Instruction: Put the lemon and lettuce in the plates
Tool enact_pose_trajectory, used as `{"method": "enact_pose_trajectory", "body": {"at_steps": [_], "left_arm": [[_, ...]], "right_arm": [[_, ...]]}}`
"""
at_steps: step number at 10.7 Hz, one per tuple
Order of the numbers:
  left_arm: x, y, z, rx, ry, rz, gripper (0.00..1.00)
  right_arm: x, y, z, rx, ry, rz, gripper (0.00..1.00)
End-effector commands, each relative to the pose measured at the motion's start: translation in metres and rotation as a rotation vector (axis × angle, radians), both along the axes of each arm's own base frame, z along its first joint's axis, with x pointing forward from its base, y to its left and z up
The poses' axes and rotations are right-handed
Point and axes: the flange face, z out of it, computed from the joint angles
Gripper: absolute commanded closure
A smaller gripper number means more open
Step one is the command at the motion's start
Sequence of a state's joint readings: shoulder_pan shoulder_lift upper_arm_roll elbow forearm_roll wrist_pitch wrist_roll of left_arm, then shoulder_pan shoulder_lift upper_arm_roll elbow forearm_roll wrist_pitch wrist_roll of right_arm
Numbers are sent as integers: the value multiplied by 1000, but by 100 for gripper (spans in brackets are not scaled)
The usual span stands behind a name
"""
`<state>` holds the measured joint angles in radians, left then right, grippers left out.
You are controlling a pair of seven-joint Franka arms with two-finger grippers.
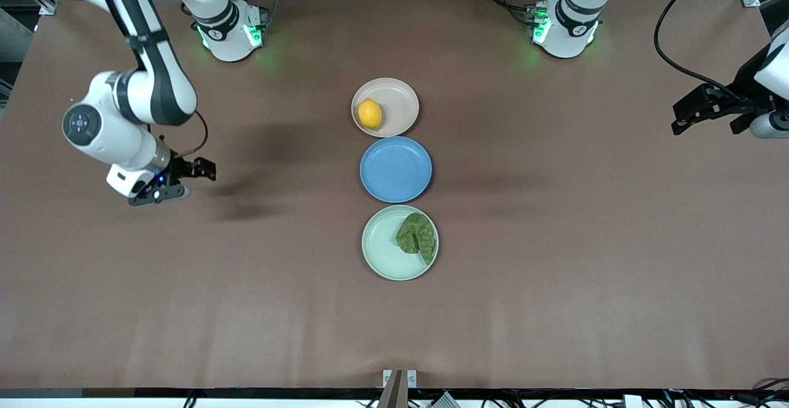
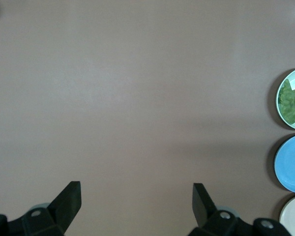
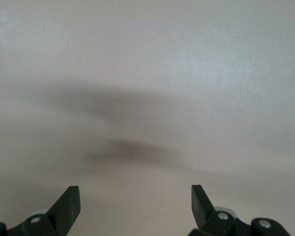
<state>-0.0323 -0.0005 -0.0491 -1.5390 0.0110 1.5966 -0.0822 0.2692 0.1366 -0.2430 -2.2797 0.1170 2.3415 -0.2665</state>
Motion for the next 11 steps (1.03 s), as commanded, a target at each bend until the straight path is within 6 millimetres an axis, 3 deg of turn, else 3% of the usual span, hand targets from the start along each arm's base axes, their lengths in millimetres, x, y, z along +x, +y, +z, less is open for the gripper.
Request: {"method": "enact_pose_trajectory", "body": {"at_steps": [1, 4, 5, 7, 8, 10, 11], "left_arm": [[-3, 3, 5, -19, 11, -6, 0], [-3, 7, 5, -19, 10, 0, 0], [-2, 7, 5, -19, 10, 0, 0], [-2, 7, 5, -19, 10, -2, 0], [-2, 7, 4, -18, 12, -2, 0], [-2, 7, 5, -19, 10, 0, 0], [-2, 8, 5, -19, 9, 0, 0]], "right_arm": [[-23, -4, 43, -16, -39, 36, 0], [-14, -8, 76, -18, -60, 12, 0], [1, -17, 104, -18, -84, -1, 0], [31, -37, 180, -13, -80, -36, 0], [37, -41, 210, -12, -93, -52, 0], [38, -60, 252, -13, -102, -94, 0], [37, -59, 270, -12, -101, -108, 0]]}}
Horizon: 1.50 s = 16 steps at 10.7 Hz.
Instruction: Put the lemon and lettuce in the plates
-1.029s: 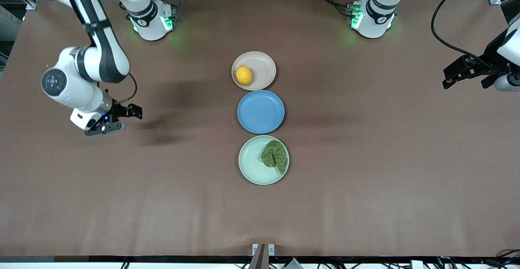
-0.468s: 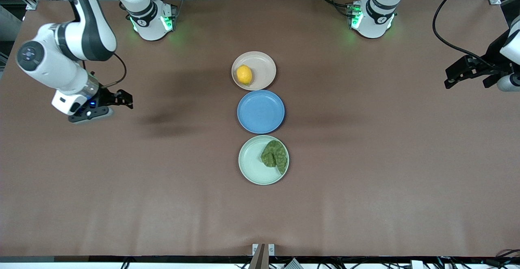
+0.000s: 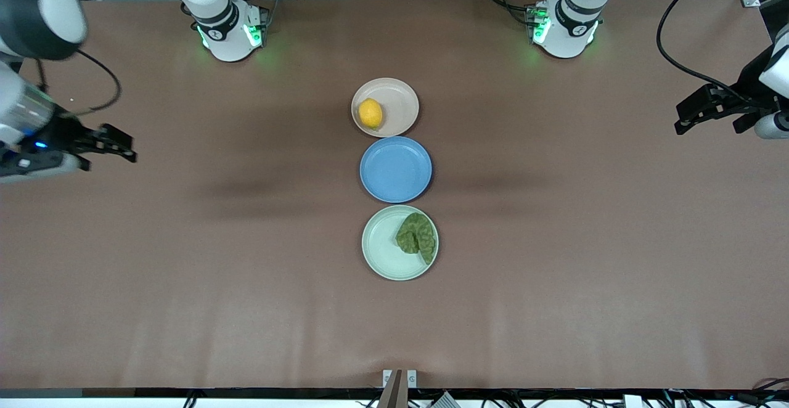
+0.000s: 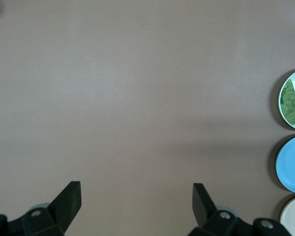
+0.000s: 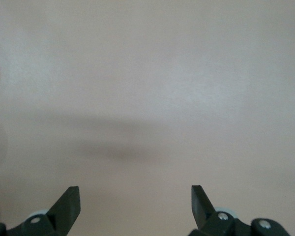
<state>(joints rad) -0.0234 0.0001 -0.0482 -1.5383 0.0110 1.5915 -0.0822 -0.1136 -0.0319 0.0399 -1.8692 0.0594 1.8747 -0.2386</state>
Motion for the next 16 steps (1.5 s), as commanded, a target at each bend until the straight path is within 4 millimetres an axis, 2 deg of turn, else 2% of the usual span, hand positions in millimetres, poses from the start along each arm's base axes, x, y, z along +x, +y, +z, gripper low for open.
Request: {"method": "enact_pose_trajectory", "body": {"at_steps": [1, 3, 4, 10, 11, 16], "left_arm": [[-2, 3, 6, -19, 4, -10, 0], [-2, 2, 5, -19, 5, -11, 0], [-2, 3, 6, -19, 4, -10, 0], [-2, 1, 6, -8, 3, -14, 0], [-3, 1, 13, -6, -11, -12, 0], [-5, -2, 15, -10, -6, -17, 0]], "right_arm": [[2, -5, 51, -12, -3, -90, 0], [-1, -1, 76, -26, -3, -107, 0], [-2, -1, 80, -38, -5, -106, 0], [-23, 3, 101, -78, 16, -138, 0], [-26, 2, 106, -72, 9, -143, 0], [-28, 3, 109, -65, 4, -142, 0]]}}
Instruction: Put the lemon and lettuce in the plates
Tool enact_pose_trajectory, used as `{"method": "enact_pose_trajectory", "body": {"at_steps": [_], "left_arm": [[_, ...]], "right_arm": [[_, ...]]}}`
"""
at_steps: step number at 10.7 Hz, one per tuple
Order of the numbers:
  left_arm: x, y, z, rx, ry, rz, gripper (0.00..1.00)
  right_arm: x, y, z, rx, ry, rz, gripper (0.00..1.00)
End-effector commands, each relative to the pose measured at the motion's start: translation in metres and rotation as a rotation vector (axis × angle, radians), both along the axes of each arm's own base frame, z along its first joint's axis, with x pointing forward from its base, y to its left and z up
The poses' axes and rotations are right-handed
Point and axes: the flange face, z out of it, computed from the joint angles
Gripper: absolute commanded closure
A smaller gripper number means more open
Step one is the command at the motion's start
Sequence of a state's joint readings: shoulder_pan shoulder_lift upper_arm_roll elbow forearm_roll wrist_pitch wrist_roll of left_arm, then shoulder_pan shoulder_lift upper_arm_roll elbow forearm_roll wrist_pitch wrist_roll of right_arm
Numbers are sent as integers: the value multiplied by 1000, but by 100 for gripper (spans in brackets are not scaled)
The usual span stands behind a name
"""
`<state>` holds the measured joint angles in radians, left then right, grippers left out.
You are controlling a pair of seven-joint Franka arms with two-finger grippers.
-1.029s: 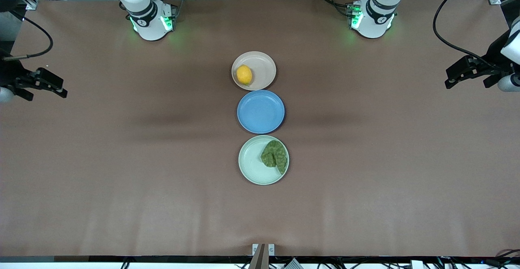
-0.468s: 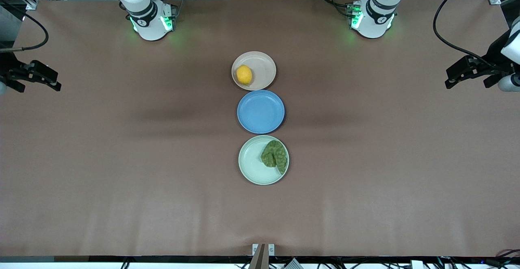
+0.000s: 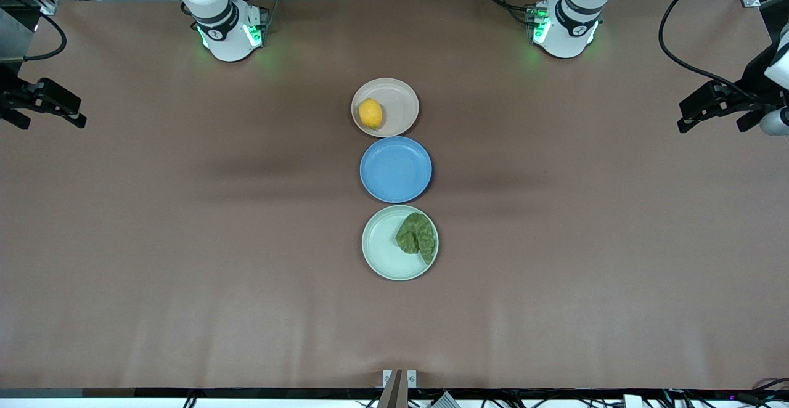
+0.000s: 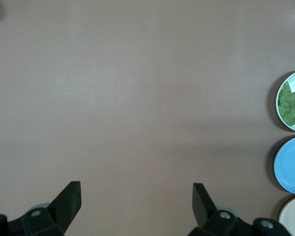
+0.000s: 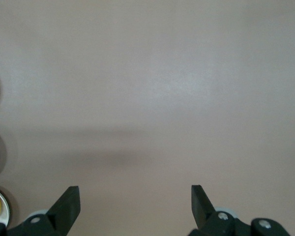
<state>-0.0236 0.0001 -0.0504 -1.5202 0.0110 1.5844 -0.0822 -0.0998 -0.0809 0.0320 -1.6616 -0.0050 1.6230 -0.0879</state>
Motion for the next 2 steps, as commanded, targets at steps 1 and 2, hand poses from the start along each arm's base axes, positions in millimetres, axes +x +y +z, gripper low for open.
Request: {"method": "enact_pose_trajectory", "body": {"at_steps": [1, 2], "left_arm": [[-4, -2, 7, -12, 5, -17, 0], [-4, -2, 7, -16, 5, -17, 0]], "right_arm": [[-6, 3, 5, -5, 6, -13, 0], [-6, 4, 5, -2, 6, -13, 0]]}}
